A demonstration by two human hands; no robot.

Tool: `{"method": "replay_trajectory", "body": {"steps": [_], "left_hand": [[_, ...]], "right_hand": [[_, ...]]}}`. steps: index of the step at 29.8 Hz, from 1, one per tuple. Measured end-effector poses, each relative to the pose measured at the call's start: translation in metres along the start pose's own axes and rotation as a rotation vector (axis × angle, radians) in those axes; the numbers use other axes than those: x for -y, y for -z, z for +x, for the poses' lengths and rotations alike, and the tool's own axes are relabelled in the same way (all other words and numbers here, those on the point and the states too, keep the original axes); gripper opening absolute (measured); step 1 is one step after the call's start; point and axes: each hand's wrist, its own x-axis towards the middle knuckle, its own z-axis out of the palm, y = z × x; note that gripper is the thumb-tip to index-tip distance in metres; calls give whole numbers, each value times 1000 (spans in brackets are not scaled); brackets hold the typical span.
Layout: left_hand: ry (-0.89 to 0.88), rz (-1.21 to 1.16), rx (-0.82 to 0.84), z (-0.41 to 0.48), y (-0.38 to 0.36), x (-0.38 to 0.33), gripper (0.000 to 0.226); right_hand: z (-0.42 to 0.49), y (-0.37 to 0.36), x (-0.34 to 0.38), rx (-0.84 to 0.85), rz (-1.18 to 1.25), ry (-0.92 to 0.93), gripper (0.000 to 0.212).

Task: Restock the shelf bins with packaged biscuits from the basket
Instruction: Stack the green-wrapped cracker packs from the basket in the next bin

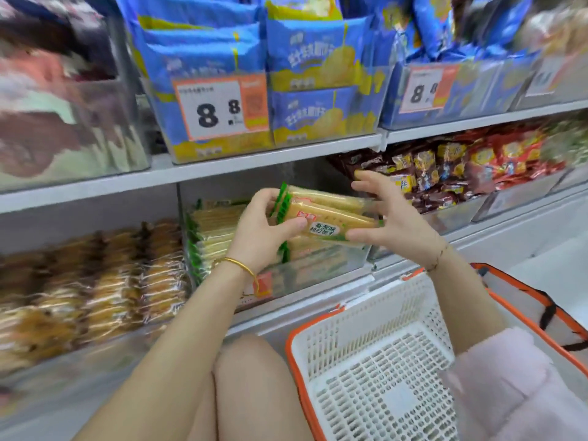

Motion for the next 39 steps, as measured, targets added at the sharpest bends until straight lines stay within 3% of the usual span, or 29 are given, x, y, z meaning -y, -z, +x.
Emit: {"method": "replay_trajectory", "body": {"steps": [2, 6, 10, 12, 15, 19, 23, 26, 29, 32, 35, 39], "left_hand": [[16, 16, -69, 12, 0, 7, 38], [101, 4, -154, 43, -1, 21, 55], [280, 324, -283, 74, -6, 35, 48], [313, 518, -206, 84, -12, 39, 43], [272, 799, 59, 96, -25, 45, 50], [280, 966, 226, 103, -35, 56, 55], [283, 1035, 214, 96, -36, 59, 47], [263, 1002, 224, 92, -29, 55, 42], [269, 1009, 138, 98, -14, 57, 38], [364, 1105, 37, 118, 5, 64, 41], [425, 1158, 72, 134, 15, 78, 43], [462, 1125, 151, 141, 17, 96, 52]], "right_hand": [[25, -4, -6, 64, -102, -4, 65], [65, -18, -16, -61, -195, 96, 39], [97, -29, -37, -203, -370, 207, 36], [113, -33, -45, -246, -460, 136, 36], [135, -40, -56, -224, -558, 59, 38], [158, -52, -64, -127, -593, -38, 41], [176, -57, -54, 143, -621, -103, 31], [177, -59, -48, 292, -504, -151, 37], [179, -66, -55, 287, -425, -186, 43], [185, -80, -62, 234, -629, -190, 46], [190, -94, -57, 222, -853, -234, 49], [184, -109, -58, 192, -885, -251, 48]]}}
